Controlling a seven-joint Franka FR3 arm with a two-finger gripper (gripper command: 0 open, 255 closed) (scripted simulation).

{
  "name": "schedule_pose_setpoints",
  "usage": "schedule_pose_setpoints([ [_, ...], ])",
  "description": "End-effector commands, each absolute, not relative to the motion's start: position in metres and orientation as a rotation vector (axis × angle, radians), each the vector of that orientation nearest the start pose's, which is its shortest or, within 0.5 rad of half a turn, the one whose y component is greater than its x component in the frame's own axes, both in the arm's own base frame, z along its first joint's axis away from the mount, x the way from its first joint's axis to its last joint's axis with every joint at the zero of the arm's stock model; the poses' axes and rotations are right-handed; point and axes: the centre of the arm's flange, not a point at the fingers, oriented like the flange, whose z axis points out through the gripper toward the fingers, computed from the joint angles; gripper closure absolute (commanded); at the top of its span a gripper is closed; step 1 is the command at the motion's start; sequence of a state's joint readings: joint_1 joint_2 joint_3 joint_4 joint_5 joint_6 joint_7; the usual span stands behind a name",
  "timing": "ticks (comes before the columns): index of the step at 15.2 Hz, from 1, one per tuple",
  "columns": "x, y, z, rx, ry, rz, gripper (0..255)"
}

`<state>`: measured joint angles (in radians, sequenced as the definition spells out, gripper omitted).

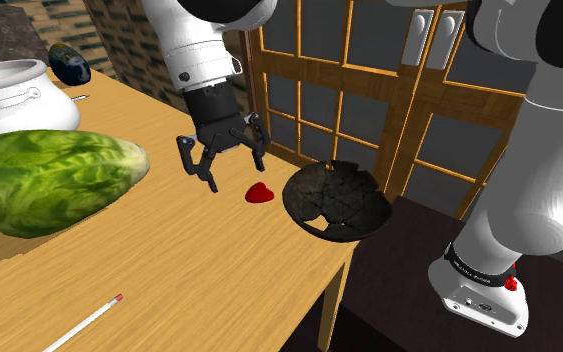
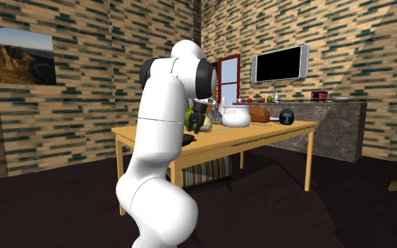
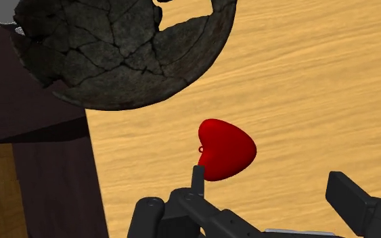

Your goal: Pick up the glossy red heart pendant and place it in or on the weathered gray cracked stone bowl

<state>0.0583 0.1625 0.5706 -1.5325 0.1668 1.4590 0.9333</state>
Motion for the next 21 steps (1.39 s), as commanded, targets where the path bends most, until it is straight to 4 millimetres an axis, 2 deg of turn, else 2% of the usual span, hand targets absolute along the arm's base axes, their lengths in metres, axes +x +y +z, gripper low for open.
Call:
schedule_pose_setpoints([
  [1,0.475,0.332,0.55,-3.017,0.5,0.583,0],
  [7,0.465,0.335,0.523,-3.017,0.5,0.583,0],
  [14,0.465,0.335,0.523,-3.017,0.5,0.583,0],
  [15,0.465,0.335,0.523,-3.017,0.5,0.583,255],
  [21,0.464,0.332,0.524,-3.017,0.5,0.583,255],
])
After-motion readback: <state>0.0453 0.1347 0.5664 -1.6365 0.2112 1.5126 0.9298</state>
